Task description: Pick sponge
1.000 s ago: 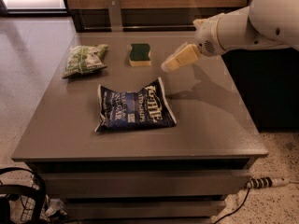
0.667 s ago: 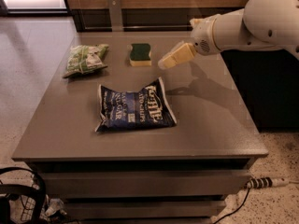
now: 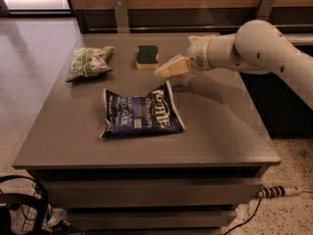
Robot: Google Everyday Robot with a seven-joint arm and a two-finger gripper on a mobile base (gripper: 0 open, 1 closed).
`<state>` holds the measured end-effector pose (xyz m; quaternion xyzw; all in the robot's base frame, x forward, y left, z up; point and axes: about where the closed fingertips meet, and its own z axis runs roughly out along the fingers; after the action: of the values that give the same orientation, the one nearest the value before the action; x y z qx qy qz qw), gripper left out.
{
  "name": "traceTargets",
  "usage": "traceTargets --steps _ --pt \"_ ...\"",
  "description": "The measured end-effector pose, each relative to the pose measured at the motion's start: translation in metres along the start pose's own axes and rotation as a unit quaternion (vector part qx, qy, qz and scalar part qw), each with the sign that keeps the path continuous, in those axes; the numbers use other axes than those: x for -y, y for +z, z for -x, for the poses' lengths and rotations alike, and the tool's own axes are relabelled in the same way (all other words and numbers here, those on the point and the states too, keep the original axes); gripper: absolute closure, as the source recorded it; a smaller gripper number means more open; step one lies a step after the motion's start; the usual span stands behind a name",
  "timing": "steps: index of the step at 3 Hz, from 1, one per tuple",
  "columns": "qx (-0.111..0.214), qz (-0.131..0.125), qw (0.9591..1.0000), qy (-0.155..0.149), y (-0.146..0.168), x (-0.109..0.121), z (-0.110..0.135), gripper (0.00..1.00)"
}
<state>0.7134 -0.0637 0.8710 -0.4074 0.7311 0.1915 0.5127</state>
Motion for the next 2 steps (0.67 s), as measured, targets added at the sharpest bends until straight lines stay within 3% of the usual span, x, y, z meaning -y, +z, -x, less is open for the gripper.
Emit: traceTargets --steps 2 --pt "0.075 -0.003 0.9963 0.042 0.049 -0.002 -0.015 0.00"
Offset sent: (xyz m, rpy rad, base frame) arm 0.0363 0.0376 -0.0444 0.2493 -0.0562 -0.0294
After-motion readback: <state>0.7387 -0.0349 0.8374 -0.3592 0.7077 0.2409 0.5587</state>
